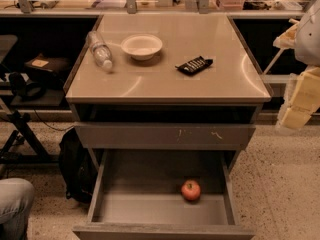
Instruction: Pick apple from middle drawer and place on counter
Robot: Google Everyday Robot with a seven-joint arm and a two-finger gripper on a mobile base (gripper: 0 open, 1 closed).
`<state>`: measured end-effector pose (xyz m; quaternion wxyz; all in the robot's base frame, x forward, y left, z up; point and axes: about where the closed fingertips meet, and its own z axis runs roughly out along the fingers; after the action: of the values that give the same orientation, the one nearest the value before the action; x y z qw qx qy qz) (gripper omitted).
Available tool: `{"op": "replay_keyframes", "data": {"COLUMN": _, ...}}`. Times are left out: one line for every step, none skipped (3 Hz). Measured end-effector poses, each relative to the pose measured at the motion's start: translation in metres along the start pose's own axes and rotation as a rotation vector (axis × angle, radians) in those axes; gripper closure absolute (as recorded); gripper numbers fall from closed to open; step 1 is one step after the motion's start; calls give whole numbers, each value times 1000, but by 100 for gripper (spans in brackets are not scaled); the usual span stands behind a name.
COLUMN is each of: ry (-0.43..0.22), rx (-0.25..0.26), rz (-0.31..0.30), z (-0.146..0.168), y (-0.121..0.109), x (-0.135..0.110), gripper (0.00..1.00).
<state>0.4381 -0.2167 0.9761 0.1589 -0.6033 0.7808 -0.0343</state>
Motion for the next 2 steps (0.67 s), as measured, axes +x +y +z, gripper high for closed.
{"op": "replay_keyframes", "data": {"ry": 0, "rx": 0, "rz": 0, "z": 0, "y": 0, "x": 0, "gripper": 0}}
{"op": "replay_keyframes", "data": {"ry": -14, "rx": 2, "rz": -7, "z": 1, "y": 5, "x": 1, "gripper": 0}}
